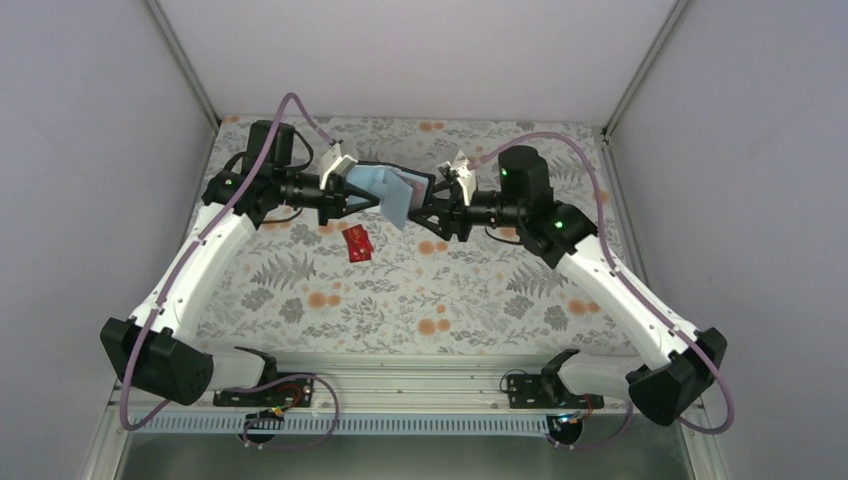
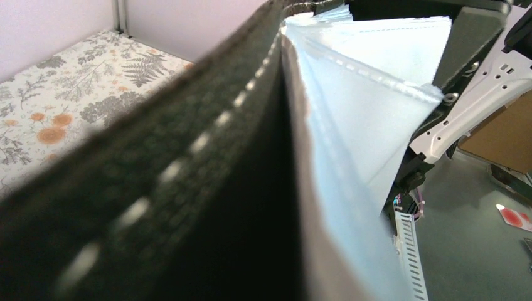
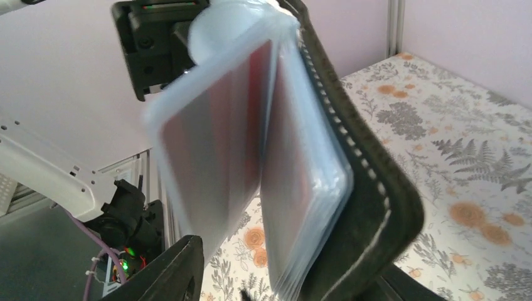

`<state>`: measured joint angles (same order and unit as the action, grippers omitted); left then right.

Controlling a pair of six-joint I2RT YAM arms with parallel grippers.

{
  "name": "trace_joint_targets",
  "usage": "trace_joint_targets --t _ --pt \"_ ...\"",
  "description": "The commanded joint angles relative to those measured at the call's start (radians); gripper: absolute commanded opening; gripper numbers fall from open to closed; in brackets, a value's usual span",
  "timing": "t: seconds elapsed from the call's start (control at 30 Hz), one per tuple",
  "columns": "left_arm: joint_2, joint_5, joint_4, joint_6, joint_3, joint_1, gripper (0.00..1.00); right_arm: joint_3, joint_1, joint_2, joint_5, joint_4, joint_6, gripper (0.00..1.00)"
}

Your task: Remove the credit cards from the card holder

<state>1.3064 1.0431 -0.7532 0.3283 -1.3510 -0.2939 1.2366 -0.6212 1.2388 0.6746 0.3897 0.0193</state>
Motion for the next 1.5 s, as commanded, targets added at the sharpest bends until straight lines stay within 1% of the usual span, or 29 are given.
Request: trace_joint_targets --t 0.0,0.1,0.2,0.33,0.43,0.5,0.6,0.73,0.93,1.0,1.03,1.1,1.17,1.2,1.23,1.27,1.3,1.33,1.4,1.43,1.47 --pt "-0.004 0.017 0.015 -0.002 -0.012 0.001 0.02 -0.012 0.012 -0.073 -0.028 0.052 -0.071 0.55" --pt "-0.004 0.027 0.013 0.002 -0.013 0.000 0.02 -0.017 0.017 -0.084 0.029 0.032 -0.082 0.58" --pt "-0.004 0.046 0.006 0.008 -0.017 0.000 0.02 -0.016 0.018 -0.073 0.030 0.015 -0.073 0.57" --pt "-0.008 0.060 0.000 0.017 -0.017 0.000 0.02 -0.024 0.020 -0.067 -0.024 -0.034 -0.040 0.38" --pt "-0.010 0.079 -0.008 0.030 -0.014 0.000 0.02 -0.025 0.021 -0.063 -0.028 -0.062 -0.020 0.29" --pt "-0.010 0.096 -0.012 0.037 -0.013 0.000 0.02 -0.021 0.023 -0.057 -0.025 -0.074 -0.012 0.26" --pt "-0.008 0.099 -0.011 0.039 -0.010 -0.001 0.02 -0.012 0.022 -0.035 -0.018 -0.086 0.007 0.26" --pt "-0.006 0.112 -0.011 0.041 -0.011 -0.003 0.02 -0.009 0.016 0.004 -0.018 -0.106 0.031 0.22" --pt "-0.006 0.132 -0.015 0.054 0.003 -0.012 0.02 -0.011 0.000 0.027 0.008 -0.159 0.054 0.13" --pt "-0.005 0.127 -0.012 0.054 0.010 -0.015 0.03 -0.003 -0.008 0.044 0.037 -0.170 0.064 0.13" --pt "-0.005 0.121 -0.010 0.054 0.011 -0.017 0.04 0.000 -0.012 0.051 0.053 -0.174 0.065 0.13" --pt "-0.003 0.103 -0.007 0.051 0.013 -0.020 0.10 0.007 -0.023 0.061 0.069 -0.184 0.069 0.15" --pt "-0.001 0.092 -0.007 0.051 0.014 -0.020 0.16 0.006 -0.029 0.063 0.071 -0.193 0.071 0.13" --pt "-0.001 0.092 -0.007 0.051 0.013 -0.020 0.18 0.007 -0.031 0.064 0.070 -0.192 0.071 0.11" --pt "-0.001 0.095 -0.009 0.053 0.011 -0.021 0.24 0.007 -0.031 0.061 0.068 -0.192 0.072 0.07" --pt "-0.001 0.096 -0.015 0.058 0.009 -0.020 0.34 0.006 -0.031 0.057 0.059 -0.190 0.073 0.04" --pt "-0.002 0.093 -0.021 0.064 0.005 -0.020 0.50 0.006 -0.031 0.051 0.046 -0.185 0.075 0.04" --pt "-0.002 0.079 -0.027 0.068 0.000 -0.020 0.71 0.008 -0.031 0.047 0.032 -0.178 0.080 0.04" --pt "-0.001 0.045 -0.022 0.062 -0.003 -0.019 0.94 0.012 -0.031 0.039 0.018 -0.170 0.092 0.04" --pt "0.002 0.020 -0.009 0.050 -0.002 -0.020 0.99 0.015 -0.031 0.038 0.023 -0.171 0.103 0.04" --pt "0.008 -0.004 0.007 0.026 0.001 -0.021 1.00 0.019 -0.034 0.038 0.032 -0.173 0.111 0.04"
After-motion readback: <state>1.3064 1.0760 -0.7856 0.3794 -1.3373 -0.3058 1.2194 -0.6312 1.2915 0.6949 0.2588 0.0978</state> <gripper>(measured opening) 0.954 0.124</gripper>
